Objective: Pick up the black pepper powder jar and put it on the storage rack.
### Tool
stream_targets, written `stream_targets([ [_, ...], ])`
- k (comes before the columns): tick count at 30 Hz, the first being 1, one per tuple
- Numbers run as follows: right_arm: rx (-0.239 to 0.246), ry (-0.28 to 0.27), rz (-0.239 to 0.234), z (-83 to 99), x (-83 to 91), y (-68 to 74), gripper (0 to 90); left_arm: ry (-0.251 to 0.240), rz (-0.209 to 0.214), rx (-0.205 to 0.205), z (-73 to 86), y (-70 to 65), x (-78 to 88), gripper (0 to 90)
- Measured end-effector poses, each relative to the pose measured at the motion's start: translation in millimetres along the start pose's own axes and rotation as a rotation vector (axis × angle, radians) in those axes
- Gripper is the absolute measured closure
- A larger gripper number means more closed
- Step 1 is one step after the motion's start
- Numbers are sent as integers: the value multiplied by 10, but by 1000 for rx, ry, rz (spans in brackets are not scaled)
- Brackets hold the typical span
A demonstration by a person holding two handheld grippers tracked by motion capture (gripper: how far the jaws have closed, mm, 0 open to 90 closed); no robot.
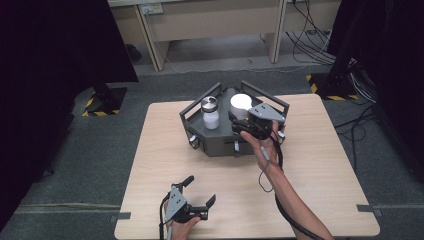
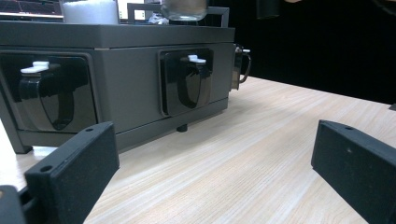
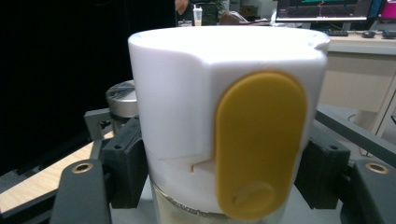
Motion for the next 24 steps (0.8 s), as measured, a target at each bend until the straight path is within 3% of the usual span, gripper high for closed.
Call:
stream_targets([
  [14, 24, 19, 75, 92, -232, -17, 303, -5, -2, 2, -4, 6, 11, 2],
  [24, 28, 17, 99, 148, -311, -16, 303, -5, -1, 2, -6, 1, 13, 2],
])
Point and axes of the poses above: each handheld gripper's, and its own axes: x roughly backward along the jaws, z roughly out of its underside, y roughly to its left, the point moved 4 cm from there along -x, roughly forward along the jaws, and after that the axes turned 11 degrees about -y, right-handed, at the moved point
